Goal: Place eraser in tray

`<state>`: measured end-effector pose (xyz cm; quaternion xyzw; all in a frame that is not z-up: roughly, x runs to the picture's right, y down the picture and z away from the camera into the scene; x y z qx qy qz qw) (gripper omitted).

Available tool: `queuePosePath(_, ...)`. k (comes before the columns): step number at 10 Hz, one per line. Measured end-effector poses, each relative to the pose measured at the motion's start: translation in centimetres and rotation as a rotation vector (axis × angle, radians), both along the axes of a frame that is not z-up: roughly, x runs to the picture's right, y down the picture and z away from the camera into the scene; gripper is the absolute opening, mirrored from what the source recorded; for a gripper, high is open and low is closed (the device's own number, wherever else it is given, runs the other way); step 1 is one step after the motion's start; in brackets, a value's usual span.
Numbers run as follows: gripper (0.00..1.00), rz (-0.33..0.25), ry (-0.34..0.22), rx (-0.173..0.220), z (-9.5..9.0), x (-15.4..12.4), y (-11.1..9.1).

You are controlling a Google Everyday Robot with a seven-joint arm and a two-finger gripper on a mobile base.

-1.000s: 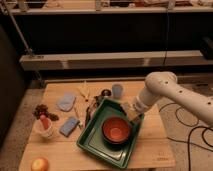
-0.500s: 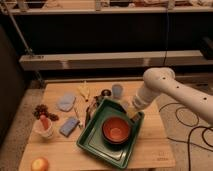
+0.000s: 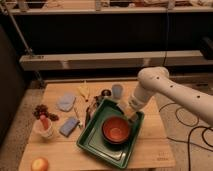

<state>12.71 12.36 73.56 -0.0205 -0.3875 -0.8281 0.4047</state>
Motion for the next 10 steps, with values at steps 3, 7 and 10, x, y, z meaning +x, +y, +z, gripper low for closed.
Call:
queuePosePath(3, 0.33, 0.000, 0.000, 0.001, 0.01, -0.02, -0.02)
queuePosePath(7, 0.72, 0.000, 0.000, 0.000, -0.01, -0.01, 0.01)
queuePosePath(10, 0.80, 0.001, 0.000, 0.000, -0.01, 0.01, 0.01)
